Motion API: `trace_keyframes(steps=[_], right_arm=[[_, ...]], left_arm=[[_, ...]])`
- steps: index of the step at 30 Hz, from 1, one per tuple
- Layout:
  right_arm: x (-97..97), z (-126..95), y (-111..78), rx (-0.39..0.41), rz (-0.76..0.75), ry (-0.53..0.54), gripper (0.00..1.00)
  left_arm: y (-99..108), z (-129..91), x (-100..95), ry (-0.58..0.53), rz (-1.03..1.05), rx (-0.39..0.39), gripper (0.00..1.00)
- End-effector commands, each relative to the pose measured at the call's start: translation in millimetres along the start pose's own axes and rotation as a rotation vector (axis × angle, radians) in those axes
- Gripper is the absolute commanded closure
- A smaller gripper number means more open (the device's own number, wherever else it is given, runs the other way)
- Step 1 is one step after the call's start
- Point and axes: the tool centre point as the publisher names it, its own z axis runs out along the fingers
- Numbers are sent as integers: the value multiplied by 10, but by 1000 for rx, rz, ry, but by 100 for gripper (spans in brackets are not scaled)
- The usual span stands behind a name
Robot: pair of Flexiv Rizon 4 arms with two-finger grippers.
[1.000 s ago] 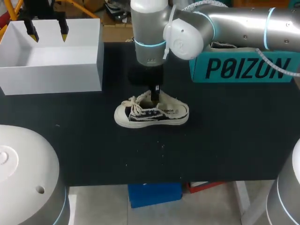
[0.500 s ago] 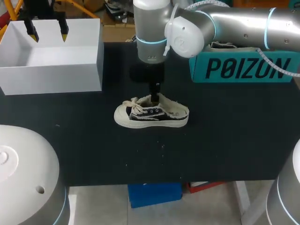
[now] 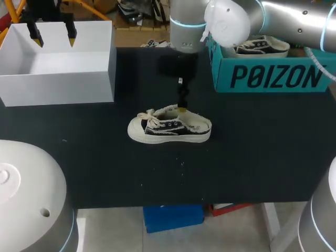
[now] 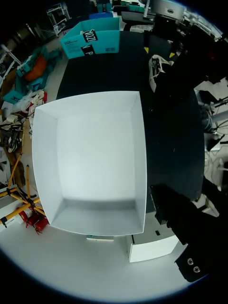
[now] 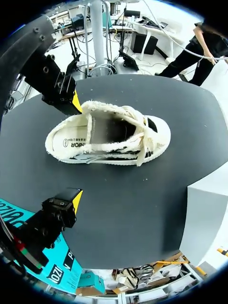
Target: Take the shoe out of the shoebox, open the shoe tongue, remove and reinsert the insole, then place the shoe into the shoebox
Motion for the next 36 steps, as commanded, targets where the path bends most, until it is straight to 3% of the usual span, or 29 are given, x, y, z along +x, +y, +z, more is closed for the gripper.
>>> trace_keyframes(steps=[1,7,36], right_arm=[[37,-37,-250,-154,-23,26,0],[63,-103,-366,-275,-111,26,0],[49,-117,-387,-274,-103,14,0]], left_arm=[[0,0,-1,0,0,0,0],[0,0,-1,0,0,0,0],[0,0,-1,0,0,0,0]])
